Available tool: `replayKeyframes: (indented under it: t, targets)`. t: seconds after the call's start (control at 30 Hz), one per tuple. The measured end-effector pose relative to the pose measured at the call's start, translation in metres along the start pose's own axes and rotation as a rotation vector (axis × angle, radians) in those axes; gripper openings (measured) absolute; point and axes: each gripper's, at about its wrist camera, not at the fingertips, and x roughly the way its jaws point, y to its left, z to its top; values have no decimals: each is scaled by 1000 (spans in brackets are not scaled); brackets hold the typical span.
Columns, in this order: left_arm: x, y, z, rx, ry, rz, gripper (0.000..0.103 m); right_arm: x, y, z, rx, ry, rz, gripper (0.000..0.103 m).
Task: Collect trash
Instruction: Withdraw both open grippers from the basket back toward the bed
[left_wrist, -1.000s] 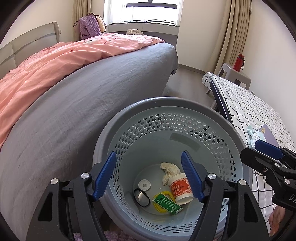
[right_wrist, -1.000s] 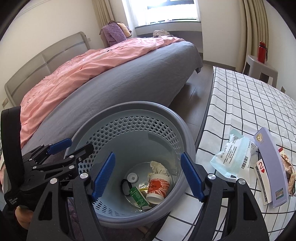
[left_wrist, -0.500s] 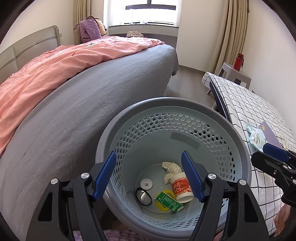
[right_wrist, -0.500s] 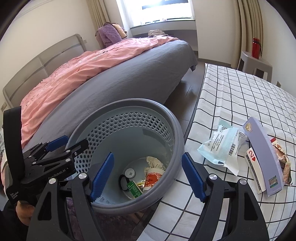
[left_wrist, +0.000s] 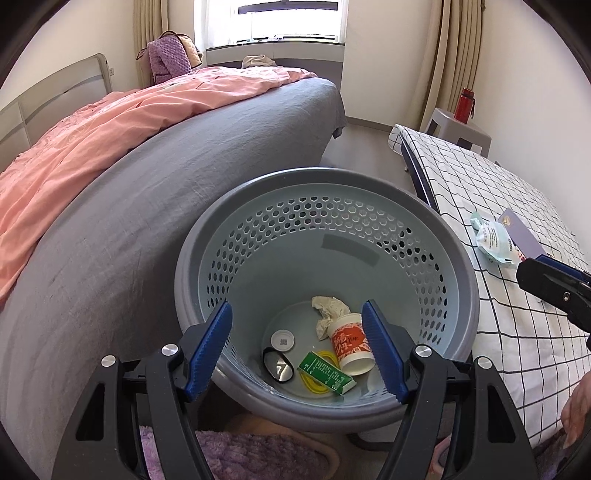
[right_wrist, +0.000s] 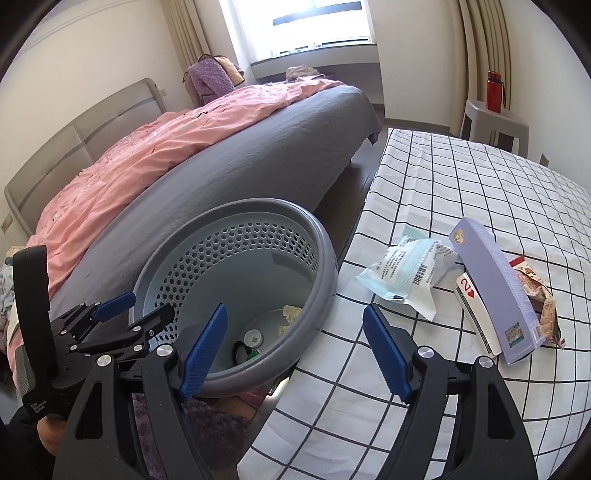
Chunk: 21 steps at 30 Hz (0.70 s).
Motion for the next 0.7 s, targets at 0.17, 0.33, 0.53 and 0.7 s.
replayKeyframes:
  t: [0.17,0.33,0.53,0.7]
  targets:
    - [-13,-17,-1,24,-8,-7,70,-17,-12,-6,21,-24,-1,75]
    - [-29,-39,0,53,-31,-21,70,-35,-27,-12,46,-47,-3,76]
    - [-42,-75,1,86,-44,-56,70,-59,-53,-24,83,-65,-20,76]
    - [-50,-107,3,115,-49,-83,70,-76,-83,-37,126,-72,-48,76]
